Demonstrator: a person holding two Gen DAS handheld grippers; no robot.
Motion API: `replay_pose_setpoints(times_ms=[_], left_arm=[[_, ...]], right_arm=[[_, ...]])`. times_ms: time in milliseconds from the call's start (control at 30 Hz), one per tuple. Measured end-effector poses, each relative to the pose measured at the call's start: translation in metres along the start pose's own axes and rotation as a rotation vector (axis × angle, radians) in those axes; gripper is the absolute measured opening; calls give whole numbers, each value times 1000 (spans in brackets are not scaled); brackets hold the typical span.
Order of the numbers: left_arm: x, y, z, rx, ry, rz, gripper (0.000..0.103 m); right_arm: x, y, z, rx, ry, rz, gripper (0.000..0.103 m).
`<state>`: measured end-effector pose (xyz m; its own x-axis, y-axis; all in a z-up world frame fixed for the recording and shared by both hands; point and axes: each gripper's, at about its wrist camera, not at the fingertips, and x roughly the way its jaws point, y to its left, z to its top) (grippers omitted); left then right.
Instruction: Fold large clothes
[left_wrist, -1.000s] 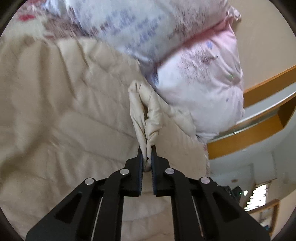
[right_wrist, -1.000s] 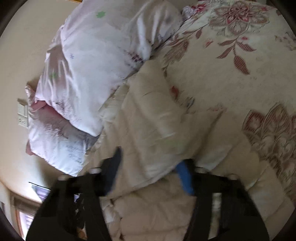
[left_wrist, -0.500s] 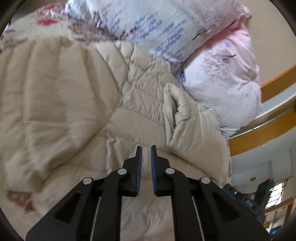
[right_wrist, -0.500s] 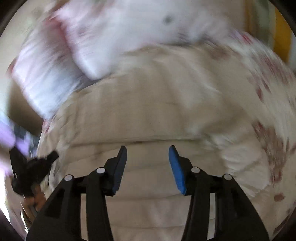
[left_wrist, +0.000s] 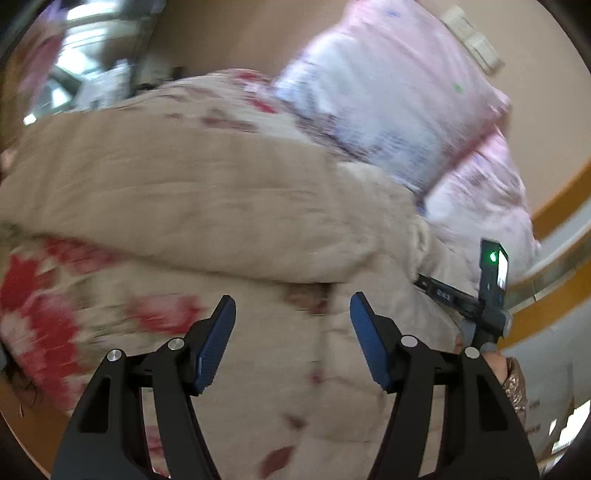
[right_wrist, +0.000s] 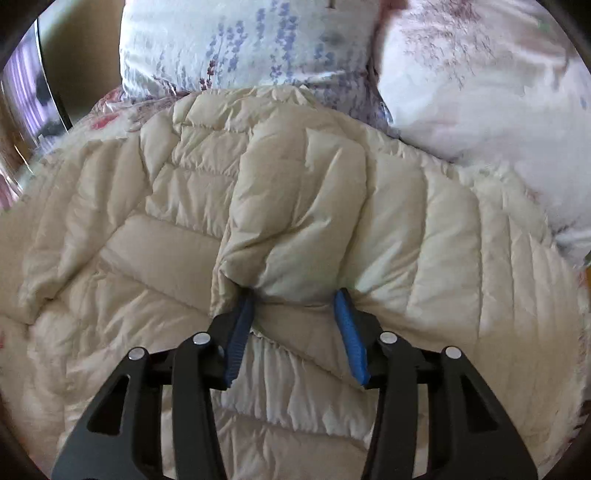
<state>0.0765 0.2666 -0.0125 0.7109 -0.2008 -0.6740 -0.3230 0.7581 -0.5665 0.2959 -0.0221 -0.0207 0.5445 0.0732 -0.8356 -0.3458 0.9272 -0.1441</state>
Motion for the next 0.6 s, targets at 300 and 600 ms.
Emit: replay_pose_setpoints(times_ms=[300,600], left_arm=[[-2,66,15,-306,-82,14,64],[-15,120,24,-594,-214,-48,45]], right_arm=[[-55,-39,-24,224,-32,290,68],[-87,-26,-40,187,-44,374,70]])
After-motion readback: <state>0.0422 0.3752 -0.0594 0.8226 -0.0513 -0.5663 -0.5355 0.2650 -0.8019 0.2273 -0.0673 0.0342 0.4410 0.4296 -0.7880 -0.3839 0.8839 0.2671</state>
